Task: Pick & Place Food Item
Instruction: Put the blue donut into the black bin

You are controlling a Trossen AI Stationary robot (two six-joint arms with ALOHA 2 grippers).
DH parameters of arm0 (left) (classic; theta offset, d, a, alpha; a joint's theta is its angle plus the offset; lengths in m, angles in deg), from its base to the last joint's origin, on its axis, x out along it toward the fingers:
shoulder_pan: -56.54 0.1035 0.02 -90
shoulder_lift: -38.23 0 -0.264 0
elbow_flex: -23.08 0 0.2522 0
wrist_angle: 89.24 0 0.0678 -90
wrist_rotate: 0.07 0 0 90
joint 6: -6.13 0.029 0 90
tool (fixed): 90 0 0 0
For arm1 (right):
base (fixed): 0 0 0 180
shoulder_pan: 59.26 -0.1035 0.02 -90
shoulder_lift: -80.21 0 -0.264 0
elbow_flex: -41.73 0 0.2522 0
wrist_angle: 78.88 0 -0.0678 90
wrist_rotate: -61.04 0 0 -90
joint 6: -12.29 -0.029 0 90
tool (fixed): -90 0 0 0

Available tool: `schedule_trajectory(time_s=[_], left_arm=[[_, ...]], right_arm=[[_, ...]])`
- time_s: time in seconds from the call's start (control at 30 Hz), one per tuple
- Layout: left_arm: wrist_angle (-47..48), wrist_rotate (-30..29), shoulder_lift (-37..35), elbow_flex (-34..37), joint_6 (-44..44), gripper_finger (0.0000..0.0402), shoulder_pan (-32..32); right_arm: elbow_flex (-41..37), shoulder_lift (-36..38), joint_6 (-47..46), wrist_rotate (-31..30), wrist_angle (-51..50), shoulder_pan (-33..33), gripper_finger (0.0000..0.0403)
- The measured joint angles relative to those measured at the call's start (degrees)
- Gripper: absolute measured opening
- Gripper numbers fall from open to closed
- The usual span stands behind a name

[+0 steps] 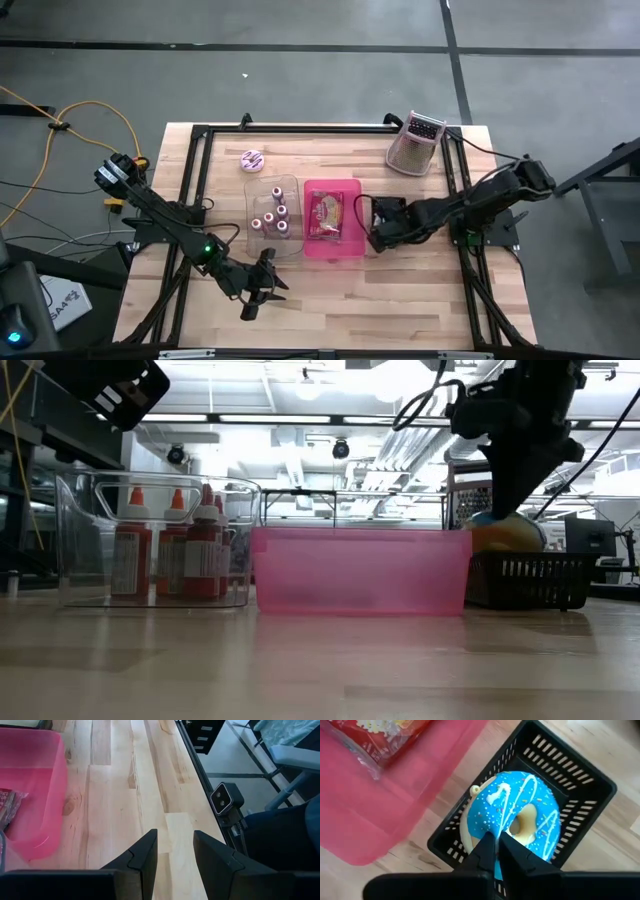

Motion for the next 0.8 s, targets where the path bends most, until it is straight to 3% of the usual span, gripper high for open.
schedule_trajectory(time_s=[0.8], left_arm=[[-0.02, 0.00, 0.00, 0.00, -1.07, 0.0122, 0.00]], right_arm=[[-0.45, -6.49, -4.61, 0.37, 1.75, -3.03, 0.0004]])
